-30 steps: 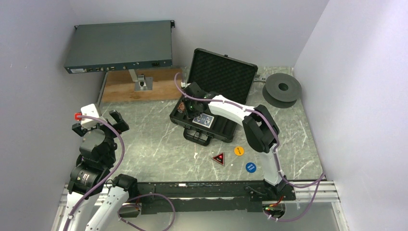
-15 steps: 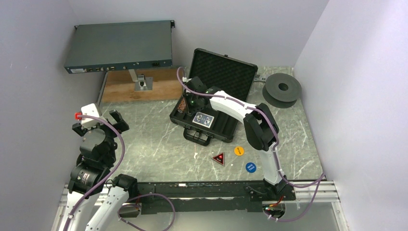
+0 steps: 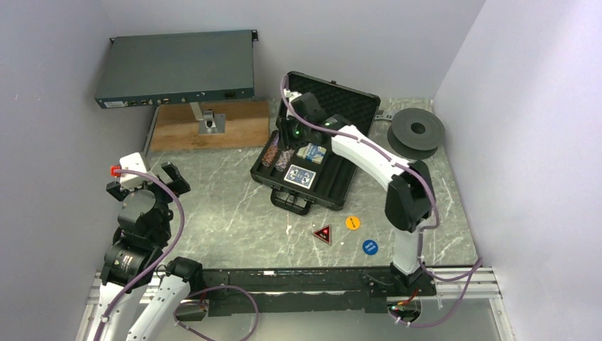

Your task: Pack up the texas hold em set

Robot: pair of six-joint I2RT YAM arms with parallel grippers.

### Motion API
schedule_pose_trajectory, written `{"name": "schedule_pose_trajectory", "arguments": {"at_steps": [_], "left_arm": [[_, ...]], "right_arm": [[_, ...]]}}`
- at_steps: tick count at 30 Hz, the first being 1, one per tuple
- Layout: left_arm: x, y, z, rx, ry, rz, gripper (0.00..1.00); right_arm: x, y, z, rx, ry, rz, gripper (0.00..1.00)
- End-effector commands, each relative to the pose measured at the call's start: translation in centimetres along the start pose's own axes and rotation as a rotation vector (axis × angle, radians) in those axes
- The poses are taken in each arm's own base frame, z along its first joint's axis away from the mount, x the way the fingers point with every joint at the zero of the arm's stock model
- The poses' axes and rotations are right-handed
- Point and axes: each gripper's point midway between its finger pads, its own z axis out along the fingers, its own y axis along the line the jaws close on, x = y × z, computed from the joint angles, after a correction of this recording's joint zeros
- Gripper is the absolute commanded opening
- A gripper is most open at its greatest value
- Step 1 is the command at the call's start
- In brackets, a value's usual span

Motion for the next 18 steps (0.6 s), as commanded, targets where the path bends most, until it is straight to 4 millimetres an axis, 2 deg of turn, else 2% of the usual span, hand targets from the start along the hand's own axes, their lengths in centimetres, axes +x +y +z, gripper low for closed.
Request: {"name": "schedule_pose_trajectory", "arguments": {"at_steps": [1,7,9,18], "left_arm": [[-0.5,-0.4,0.4,0.008,-0.020,0.005,0.98],[-0.2,-1.1,0.7,0.032,0.011,0.022,1.00],[0.0,-1.3,0.8,0.040,0.020,0.027,1.00],[0.3,-2.4,0.9,0.097,0.032,0.039,1.00]], "right_arm": [[-3.3,1.4,-5.3,-0.015,-0.126,-0.032,0.41],[-2.5,0.5,-8.5,0.036,-0.146,-0.036,0.47],[-2.1,0.1,-10.2,0.059,-0.166,-0.035,0.52],[2.4,-4.0,-15.7,0.233,-0.211,0.008,0.68]]}}
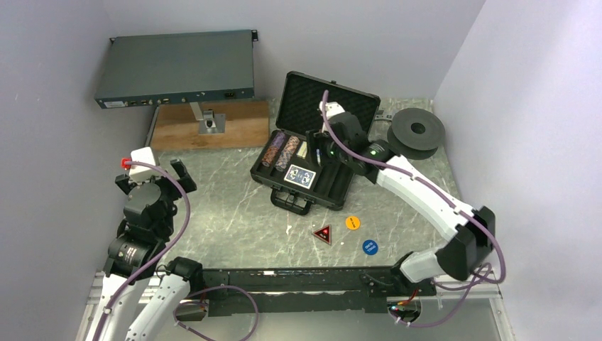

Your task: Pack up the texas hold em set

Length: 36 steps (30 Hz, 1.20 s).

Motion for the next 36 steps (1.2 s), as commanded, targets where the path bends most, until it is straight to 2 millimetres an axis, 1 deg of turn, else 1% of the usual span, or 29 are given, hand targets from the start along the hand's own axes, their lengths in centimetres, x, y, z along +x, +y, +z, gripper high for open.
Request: {"name": "schedule_pose_trajectory", "arguments": {"at_steps": [1,5,7,8,11,12,14,19,25,31,36], "left_arm": [[-0.8,-0.9,0.1,0.045,-0.018,0.001,1.00],[-0.7,-1.0,0.2,0.050,-0.015,0.008,1.00],[-0.7,-1.2,0.2,0.060,-0.012,0.011,1.00],[-0.6,-1.3,0.3,0.064,-0.011,0.011,1.00],[-0.6,-1.4,0.3,0.070,-0.009,0.014,1.00],[-0.6,-1.5,0.3,0.073,-0.008,0.014,1.00],[-0.6,-1.5,0.3,0.076,-0.007,0.015,1.00],[-0.6,-1.8,0.3,0.089,-0.006,0.017,1.00],[-0.6,-1.7,0.2,0.090,-0.010,0.017,1.00],[-0.6,-1.7,0.2,0.089,-0.012,0.019,1.00],[-0.7,-1.7,0.2,0.092,-0.014,0.020,1.00]], "right_arm": [[-0.1,-2.2,-3.4,0.097,-0.067,0.026,0.69],[1.4,-3.6,-5.2,0.155,-0.063,0.065,0.72],[2.5,-5.0,-6.0,0.225,-0.064,0.096,0.79],[3.0,-6.2,-6.5,0.284,-0.068,0.116,0.80],[4.8,-8.2,-7.5,0.386,-0.057,0.161,0.84],[5.4,-8.8,-7.8,0.414,-0.052,0.177,0.87],[7.0,-9.7,-8.0,0.459,-0.029,0.201,0.90],[9.9,-11.3,-8.2,0.541,0.012,0.279,0.90],[13.1,-12.6,-7.2,0.581,0.086,0.349,0.90],[17.0,-12.5,-5.0,0.547,0.200,0.421,0.89],[18.7,-12.6,-3.5,0.517,0.233,0.448,0.87]]}}
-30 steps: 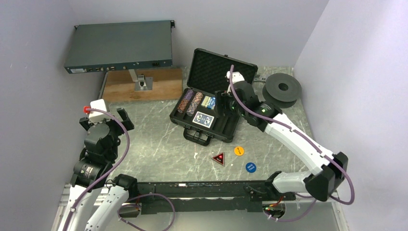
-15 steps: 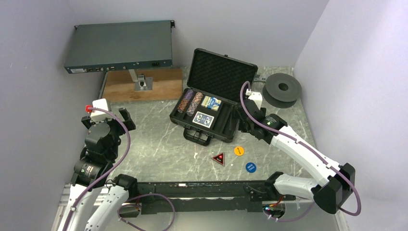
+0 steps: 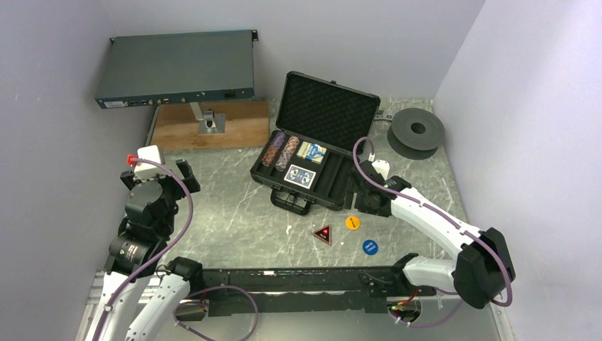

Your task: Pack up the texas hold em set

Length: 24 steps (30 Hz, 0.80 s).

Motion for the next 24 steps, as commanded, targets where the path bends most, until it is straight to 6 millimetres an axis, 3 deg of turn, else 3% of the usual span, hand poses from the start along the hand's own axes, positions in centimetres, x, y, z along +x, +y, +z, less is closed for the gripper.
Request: {"name": "schedule_pose_trajectory", "arguments": {"at_steps": [1,7,24], "left_arm": [[-1.2,-0.3,0.0,0.019,-0.038,-0.011,1.00],[-1.2,-0.3,0.0,0.021,-0.041,-0.011,1.00],[-1.3,-0.3,-0.2,0.024,-0.048,-0.013,1.00]], "right_arm": [[0.2,1.8,1.2,-0.079,0.020,0.052,0.86],[1.5,2.2,2.8,-0.091,0.073,0.035,0.80],[3.3,2.0,5.6,-0.050,0.136,0.007,0.76]]}}
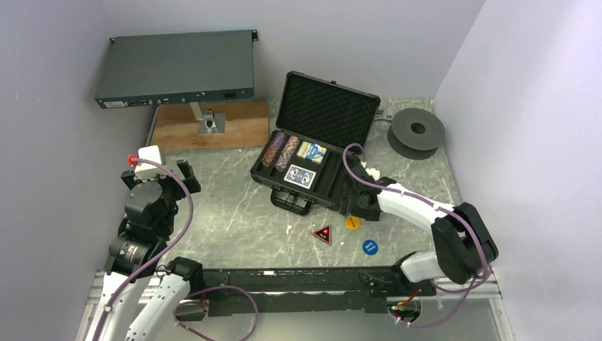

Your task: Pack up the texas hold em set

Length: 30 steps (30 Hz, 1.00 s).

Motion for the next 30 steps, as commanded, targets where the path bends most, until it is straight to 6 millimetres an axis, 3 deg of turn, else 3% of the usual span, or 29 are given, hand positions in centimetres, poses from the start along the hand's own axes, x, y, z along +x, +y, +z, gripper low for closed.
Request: {"name": "schedule_pose_trajectory", "arguments": {"at_steps": [1,13,30], "left_arm": [[-1.3,0.0,-0.2,0.005,-0.050,-0.015,1.00],[-1.3,0.1,-0.1,0.000,-0.049,-0.015,1.00],[-1.5,0.2,-0.4,-0.002,-0.060,-0.020,1.00]], "right_arm": [[-0.4,0.5,0.6,-0.015,-0.015,0.003,0.75],[0.5,-0.6,0.5,0.044,0.027,-0.028,0.72],[2.4,0.0,0.1,0.040,0.100,-0.129,0.65]]}}
